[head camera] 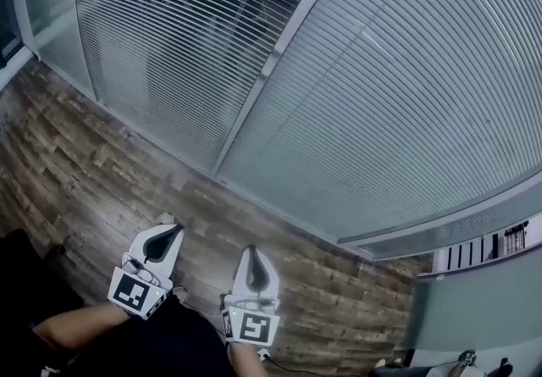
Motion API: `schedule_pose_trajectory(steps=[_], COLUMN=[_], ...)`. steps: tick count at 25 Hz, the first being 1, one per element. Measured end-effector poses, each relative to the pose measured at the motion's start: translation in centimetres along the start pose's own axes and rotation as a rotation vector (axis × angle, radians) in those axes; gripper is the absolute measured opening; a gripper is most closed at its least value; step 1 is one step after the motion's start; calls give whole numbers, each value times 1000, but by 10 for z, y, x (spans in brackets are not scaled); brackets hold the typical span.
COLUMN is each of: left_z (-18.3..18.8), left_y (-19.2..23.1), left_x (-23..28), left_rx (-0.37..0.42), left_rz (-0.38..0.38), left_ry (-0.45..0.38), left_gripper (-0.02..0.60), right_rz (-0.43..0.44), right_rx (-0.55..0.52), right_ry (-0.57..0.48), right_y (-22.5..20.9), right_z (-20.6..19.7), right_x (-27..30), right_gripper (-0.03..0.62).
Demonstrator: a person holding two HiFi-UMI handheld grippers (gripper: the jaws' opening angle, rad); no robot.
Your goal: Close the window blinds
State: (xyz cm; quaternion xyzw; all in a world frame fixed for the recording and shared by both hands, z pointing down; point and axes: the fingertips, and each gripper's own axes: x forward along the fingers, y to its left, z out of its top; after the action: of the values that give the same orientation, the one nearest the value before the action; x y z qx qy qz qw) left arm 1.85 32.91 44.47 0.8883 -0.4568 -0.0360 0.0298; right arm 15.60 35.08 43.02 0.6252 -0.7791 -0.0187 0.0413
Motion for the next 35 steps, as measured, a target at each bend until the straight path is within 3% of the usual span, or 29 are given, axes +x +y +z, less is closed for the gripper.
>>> schedule_pose_trajectory(steps=[4,11,25,31,35], left_z=[0,5,21,41,40], left_y=[0,28,139,159,171], left_x=[32,86,202,241,256], left_rx=[-19,-33,-40,-39,-84], left_rz=[-48,-62,-63,-148,-165], left_ry=[7,7,14,-18,4], left_gripper=[0,2,1,2,2], right_rz=[-48,-103,-152,-198,-206], right_rx=[-2,-1,-24,-37,-39], right_ry=[24,70,87,90,85], right_y=[-23,-49,-66,-73,-76], right_z=[-3,-11,10,16,19], right_x=[16,75,220,267,298], right_gripper=[2,3,31,38,47])
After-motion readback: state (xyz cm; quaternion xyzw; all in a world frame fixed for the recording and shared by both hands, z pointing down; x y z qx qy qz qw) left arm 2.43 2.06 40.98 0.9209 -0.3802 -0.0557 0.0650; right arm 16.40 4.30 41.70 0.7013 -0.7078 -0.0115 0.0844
